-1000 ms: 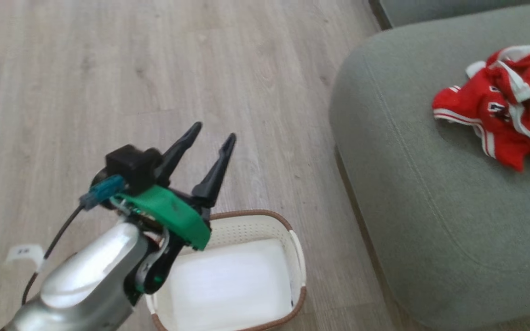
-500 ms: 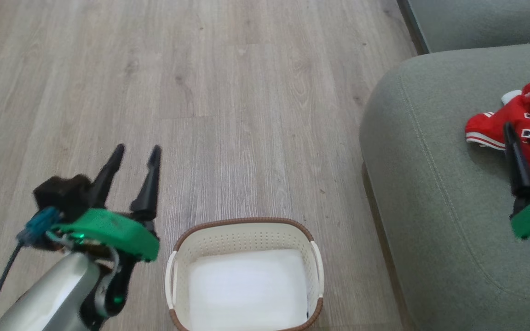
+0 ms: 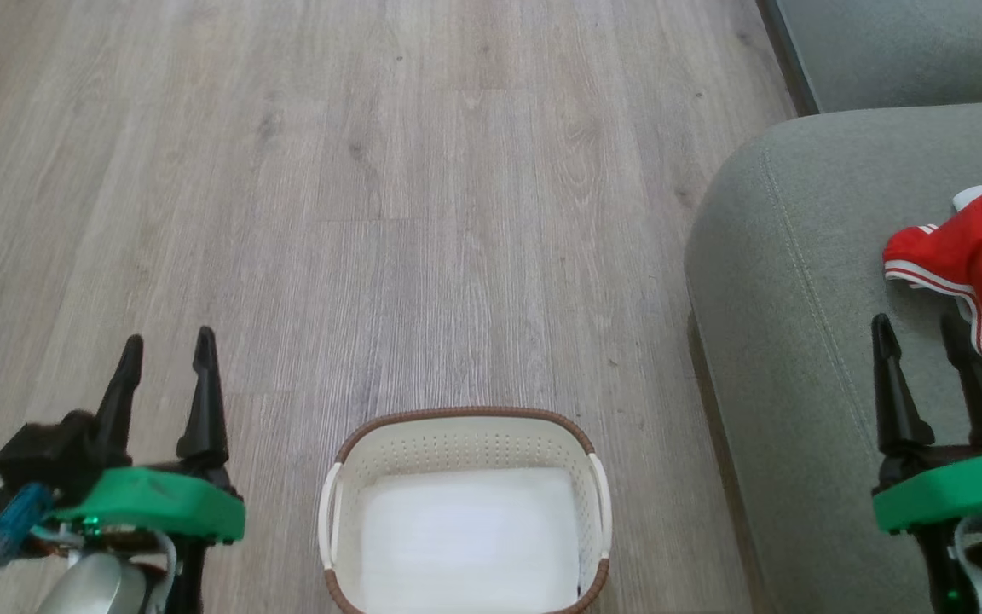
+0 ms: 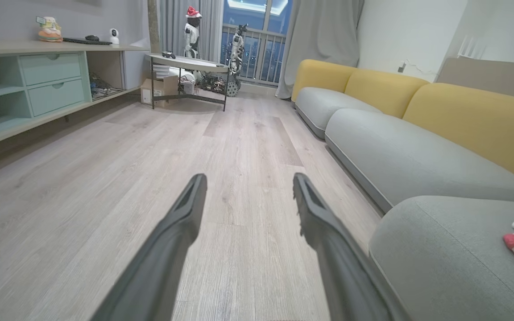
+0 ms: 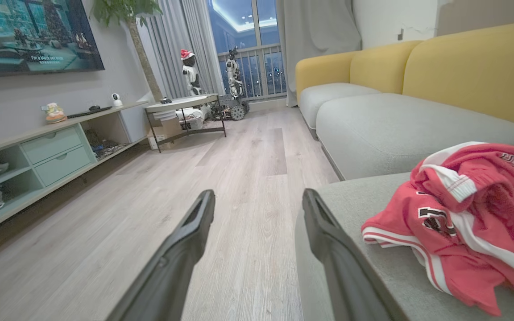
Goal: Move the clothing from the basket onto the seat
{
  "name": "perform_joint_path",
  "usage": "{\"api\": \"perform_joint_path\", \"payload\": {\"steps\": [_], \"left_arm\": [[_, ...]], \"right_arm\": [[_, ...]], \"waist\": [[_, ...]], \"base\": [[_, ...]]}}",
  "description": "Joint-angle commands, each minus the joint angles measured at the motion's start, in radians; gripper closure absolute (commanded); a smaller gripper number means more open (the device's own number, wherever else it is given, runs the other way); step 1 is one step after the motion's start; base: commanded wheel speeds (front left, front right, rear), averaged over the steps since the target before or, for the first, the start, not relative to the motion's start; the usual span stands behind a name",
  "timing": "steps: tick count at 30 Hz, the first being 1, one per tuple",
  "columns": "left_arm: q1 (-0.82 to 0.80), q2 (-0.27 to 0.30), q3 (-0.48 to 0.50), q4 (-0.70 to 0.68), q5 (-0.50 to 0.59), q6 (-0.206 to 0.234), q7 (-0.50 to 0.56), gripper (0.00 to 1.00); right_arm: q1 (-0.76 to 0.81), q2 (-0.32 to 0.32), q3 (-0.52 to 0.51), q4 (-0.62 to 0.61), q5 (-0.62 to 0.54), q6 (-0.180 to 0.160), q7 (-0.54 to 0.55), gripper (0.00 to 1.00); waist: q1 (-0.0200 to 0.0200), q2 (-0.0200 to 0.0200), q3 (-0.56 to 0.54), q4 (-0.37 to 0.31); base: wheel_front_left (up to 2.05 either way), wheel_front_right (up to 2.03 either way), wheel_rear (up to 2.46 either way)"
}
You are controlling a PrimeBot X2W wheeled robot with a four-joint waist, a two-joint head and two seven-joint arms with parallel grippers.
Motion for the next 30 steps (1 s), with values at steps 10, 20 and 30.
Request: {"api": "perform_joint_path", "payload": {"steps": [10, 20, 30], "left_arm": [[0.066, -0.108, 0.206, 0.000, 0.152, -0.139, -0.012, 0.00], [0.079, -0.193, 0.274, 0.091, 0.248, -0.236, -0.012, 0.00], [0.070, -0.246, 0.326, 0.116, 0.310, -0.290, -0.012, 0.00]], "right_arm": [[-0.001, 0.022, 0.080, 0.001, -0.051, 0.000, -0.109, 0.00], [-0.037, 0.021, 0.110, 0.053, -0.059, 0.000, -0.136, 0.00], [-0.059, 0.019, 0.133, 0.081, -0.055, 0.000, -0.143, 0.00]], "waist": [[0.0001, -0.0001, 0.004, -0.012], [0.0001, -0.0001, 0.006, -0.028], [0.0001, -0.0001, 0.006, -0.031]], "base": [[0.00, 0.00, 0.00], [0.00, 0.00, 0.00], [0.00, 0.00, 0.00]]}}
